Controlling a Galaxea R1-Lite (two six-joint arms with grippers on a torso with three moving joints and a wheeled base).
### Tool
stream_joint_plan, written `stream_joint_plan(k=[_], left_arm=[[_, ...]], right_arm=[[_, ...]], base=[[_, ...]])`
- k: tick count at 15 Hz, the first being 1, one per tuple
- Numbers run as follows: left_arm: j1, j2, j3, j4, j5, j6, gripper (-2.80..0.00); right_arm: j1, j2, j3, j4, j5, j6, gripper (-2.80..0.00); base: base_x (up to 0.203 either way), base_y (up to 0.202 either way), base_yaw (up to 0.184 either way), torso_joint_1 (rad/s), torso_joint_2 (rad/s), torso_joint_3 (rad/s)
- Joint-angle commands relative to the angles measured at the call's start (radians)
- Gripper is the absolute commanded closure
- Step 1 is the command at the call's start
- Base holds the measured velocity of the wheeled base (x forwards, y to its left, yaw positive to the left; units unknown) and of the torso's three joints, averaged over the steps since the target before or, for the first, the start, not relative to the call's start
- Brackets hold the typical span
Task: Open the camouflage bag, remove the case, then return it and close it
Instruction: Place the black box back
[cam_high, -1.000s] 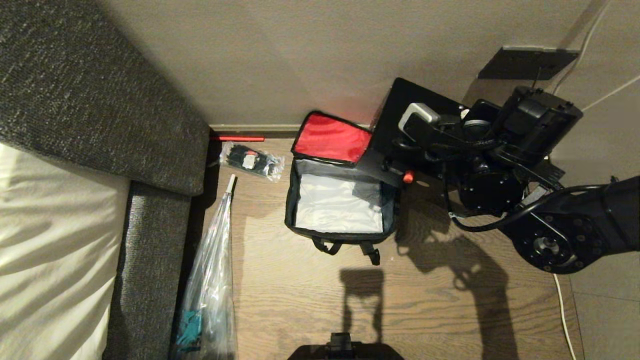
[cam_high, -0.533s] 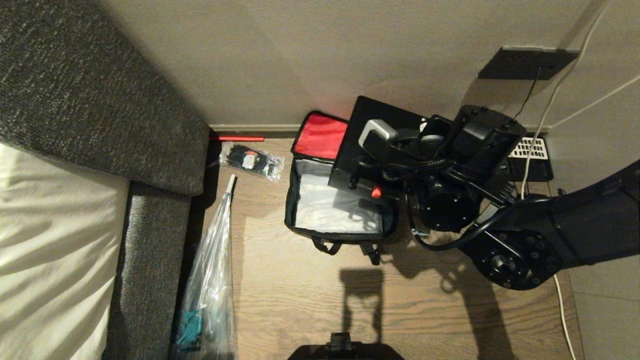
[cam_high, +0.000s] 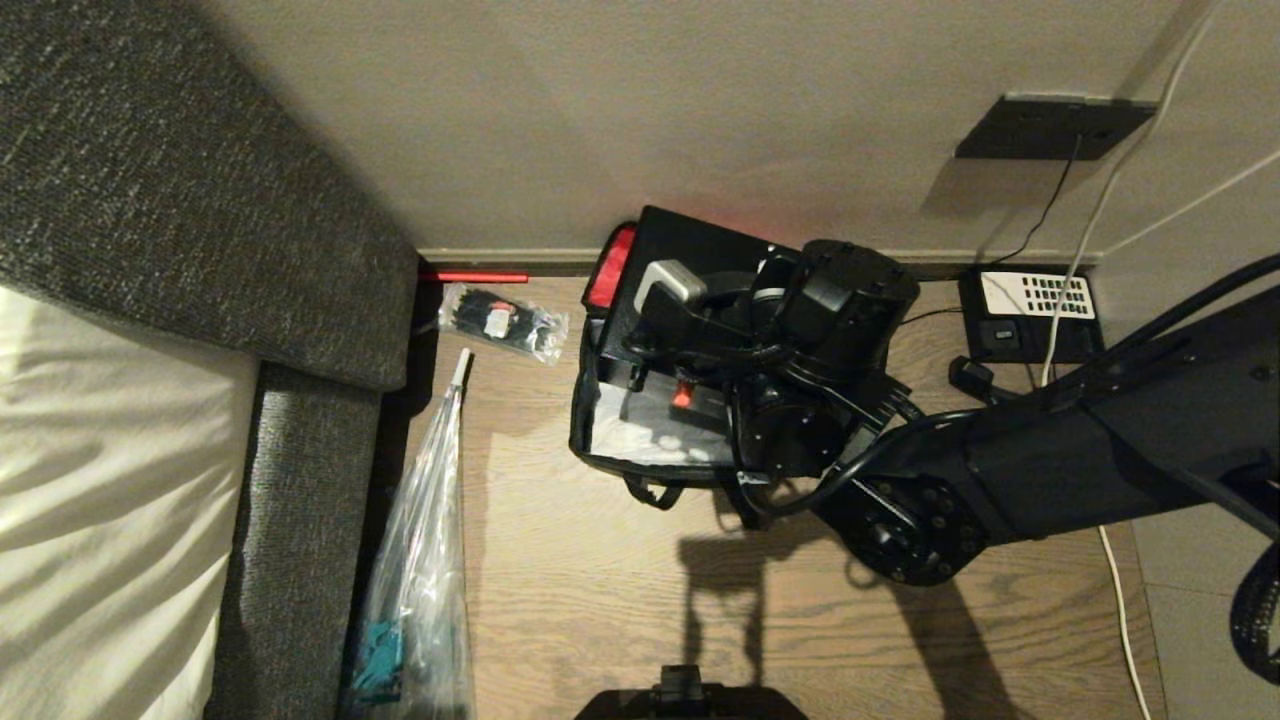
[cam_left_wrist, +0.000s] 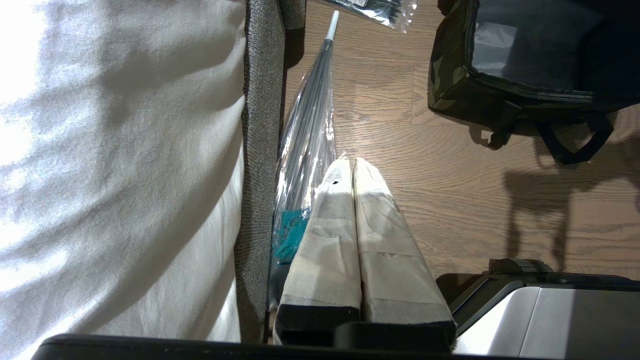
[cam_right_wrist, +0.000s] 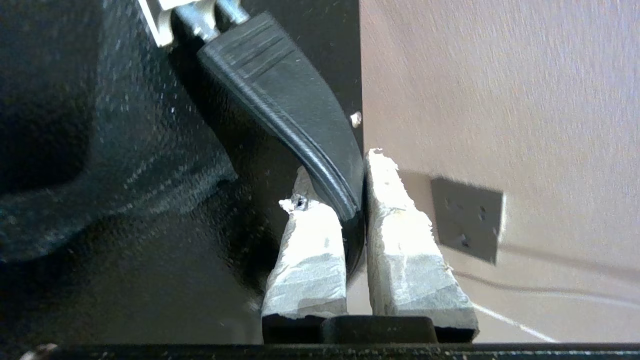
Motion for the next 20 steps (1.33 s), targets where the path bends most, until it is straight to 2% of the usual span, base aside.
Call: stream_joint_plan(k=[1,10,20], left_arm=[[-0.001,0.0,0.0,0.0,0.0,-0.001,0.0],[-0.001,0.0,0.0,0.0,0.0,-0.001,0.0],[-0.001,0.0,0.0,0.0,0.0,-0.001,0.0]], right_arm=[[0.022,0.052,-0.036,-0.004,-0.004,-0.008,0.0],[0.054,0.133,-0.078,-0.016,-0.004,-0.001,0.0],[0.013,0.19,-0.086,-0.008,0.0,0.068,0.0]], base=[[0.0,0.0,0.0,0.0,0.0,0.0],[0.0,0.0,0.0,0.0,0.0,0.0],[0.0,0.0,0.0,0.0,0.0,0.0]])
